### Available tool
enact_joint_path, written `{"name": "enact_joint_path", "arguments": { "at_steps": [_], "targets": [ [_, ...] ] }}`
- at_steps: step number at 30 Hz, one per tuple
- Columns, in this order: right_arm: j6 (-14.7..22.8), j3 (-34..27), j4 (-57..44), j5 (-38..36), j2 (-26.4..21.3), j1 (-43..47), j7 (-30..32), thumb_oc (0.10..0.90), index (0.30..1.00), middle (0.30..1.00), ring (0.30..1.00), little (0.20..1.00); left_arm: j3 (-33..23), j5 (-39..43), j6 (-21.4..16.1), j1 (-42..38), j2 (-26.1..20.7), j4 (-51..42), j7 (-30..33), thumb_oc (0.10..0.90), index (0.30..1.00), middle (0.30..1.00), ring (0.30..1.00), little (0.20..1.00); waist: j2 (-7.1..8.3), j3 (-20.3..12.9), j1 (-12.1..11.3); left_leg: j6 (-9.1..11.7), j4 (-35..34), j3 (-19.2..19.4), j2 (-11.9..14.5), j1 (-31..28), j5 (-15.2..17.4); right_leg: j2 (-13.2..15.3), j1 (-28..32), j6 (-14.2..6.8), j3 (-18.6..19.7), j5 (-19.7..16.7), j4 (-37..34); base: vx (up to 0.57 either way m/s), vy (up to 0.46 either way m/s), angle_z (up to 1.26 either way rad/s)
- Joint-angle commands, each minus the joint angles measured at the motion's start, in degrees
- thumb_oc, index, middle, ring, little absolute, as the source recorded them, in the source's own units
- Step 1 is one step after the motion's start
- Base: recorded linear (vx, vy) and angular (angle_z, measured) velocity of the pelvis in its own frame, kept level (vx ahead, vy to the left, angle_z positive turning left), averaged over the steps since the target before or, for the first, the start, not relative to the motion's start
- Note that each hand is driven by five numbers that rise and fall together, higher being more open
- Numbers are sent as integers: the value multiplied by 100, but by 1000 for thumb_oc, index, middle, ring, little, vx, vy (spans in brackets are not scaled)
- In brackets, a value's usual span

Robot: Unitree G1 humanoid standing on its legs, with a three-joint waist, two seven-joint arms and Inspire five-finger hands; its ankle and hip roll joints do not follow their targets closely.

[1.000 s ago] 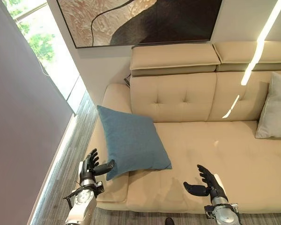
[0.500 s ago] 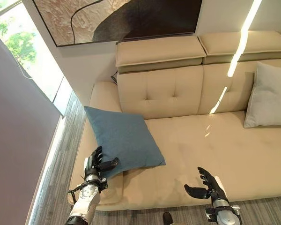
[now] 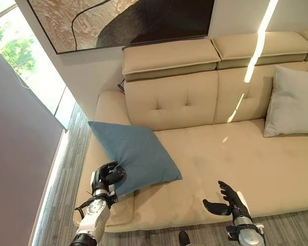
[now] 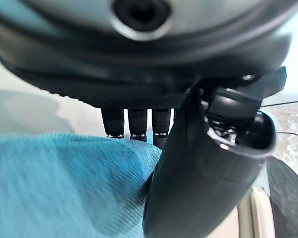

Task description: Pick up all the scattered cushions and arrange them neatly on the sofa.

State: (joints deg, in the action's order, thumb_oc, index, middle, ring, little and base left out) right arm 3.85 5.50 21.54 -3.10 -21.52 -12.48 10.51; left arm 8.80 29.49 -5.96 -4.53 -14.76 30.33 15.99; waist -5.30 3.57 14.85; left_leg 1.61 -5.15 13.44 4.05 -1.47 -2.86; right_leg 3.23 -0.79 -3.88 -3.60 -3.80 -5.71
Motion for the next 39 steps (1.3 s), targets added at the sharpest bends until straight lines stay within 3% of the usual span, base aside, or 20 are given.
{"name": "enact_joint_path", "arguments": {
  "at_steps": [1,13,21,28,39],
  "targets": [
    [501,-425,-586,-102,-173,354,209,800,900,900,900,900,-365,93,-671,-694,-195,-680,-169,400,300,300,300,300,124,1,-68,187,15,-168,15,-450,814,6,159,-367,-101,773,71,-34,-22,0],
    [592,-760,-560,-367,-119,529,155,800,900,900,900,900,-661,-205,-737,128,-661,-1929,-790,400,300,300,300,300,77,-40,-401,181,15,-286,-5,-409,746,63,162,-389,-242,715,71,-37,-7,4],
    [731,-979,-372,-1277,328,615,-49,800,900,900,900,900,-1132,-125,-728,1146,-915,-2482,-1354,400,300,300,300,300,76,-29,-675,185,15,-360,-32,-377,710,96,208,-382,-377,711,71,-15,19,8],
    [579,-514,211,-2493,637,853,-503,800,900,900,900,900,-1519,78,-657,1570,-1190,-2310,-1498,400,300,300,300,300,130,45,-927,238,15,-482,-53,-289,640,141,204,-358,-552,683,71,-26,22,19],
    [200,191,694,-2288,769,978,-714,800,900,900,900,900,-1345,131,-518,1630,-1085,-2054,-1542,400,300,300,300,300,247,216,-1217,260,15,-734,-85,-81,560,185,141,-365,-794,697,71,-15,23,20]
  ]
}}
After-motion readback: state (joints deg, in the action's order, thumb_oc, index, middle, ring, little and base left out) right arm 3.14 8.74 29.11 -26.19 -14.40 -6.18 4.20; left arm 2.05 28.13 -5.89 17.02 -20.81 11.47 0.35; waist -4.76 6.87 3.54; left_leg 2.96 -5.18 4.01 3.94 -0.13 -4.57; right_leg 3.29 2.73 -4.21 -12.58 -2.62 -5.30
